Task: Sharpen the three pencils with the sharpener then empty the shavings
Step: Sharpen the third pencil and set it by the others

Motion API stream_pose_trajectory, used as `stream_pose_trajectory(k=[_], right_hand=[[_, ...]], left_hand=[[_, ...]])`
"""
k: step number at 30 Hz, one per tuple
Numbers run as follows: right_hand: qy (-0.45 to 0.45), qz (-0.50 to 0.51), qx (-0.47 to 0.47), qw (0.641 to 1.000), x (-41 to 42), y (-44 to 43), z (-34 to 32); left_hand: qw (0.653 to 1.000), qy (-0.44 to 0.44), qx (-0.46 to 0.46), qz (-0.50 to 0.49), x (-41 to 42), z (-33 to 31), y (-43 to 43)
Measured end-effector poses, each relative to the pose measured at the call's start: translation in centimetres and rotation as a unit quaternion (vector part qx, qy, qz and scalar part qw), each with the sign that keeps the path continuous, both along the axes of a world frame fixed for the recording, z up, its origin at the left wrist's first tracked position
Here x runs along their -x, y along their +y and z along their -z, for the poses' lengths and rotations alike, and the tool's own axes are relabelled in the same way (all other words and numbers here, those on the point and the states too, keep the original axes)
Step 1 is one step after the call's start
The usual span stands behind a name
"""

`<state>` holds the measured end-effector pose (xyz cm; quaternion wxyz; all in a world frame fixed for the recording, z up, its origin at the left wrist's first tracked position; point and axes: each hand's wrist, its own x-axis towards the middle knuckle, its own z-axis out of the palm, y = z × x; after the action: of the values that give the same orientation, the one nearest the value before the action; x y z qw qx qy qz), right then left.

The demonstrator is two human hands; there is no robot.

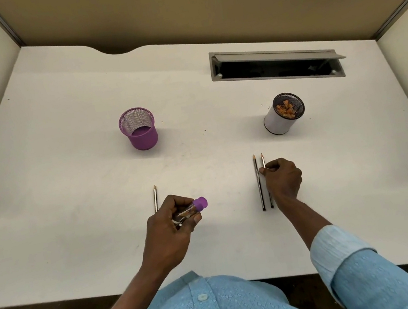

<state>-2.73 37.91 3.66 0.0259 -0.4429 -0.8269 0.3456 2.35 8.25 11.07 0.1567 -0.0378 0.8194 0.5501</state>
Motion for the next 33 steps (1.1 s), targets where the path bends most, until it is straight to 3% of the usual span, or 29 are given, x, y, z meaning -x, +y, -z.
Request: stream_pose_trajectory(k=[7,14,19,25,29,33], right_hand=[[-0.013,0.011,-0.016,1.000,-0.2,-0.2,-0.1],[0.016,-0.075,-0.103,0.992,-1.9,-3.5,-1.2],[0.052,-0.135,-0.032,0.989,-2.0,-8.8,-1.5],[-0.004,-0.247,0.040,0.968,-1.8,-16.5,-1.4],[-0.029,-0.343,0.033,0.938,-2.3,-20.5,-1.2],[-0.022,-0.368,0.024,0.929,-2.7,-22.7,-1.3]], left_hand=[[1.000,0.005,0.006,0.006,0.1,-0.2,0.0],[1.000,0.008,-0.002,-0.018,0.2,-0.3,-0.8],[0.999,0.014,-0.013,-0.036,0.1,-0.6,-1.5],[0.999,0.022,-0.014,-0.048,-0.4,-1.2,-2.6],[0.998,0.035,-0.006,-0.052,-0.7,-1.3,-3.4],[0.997,0.039,-0.004,-0.060,-0.6,-1.4,-3.8]])
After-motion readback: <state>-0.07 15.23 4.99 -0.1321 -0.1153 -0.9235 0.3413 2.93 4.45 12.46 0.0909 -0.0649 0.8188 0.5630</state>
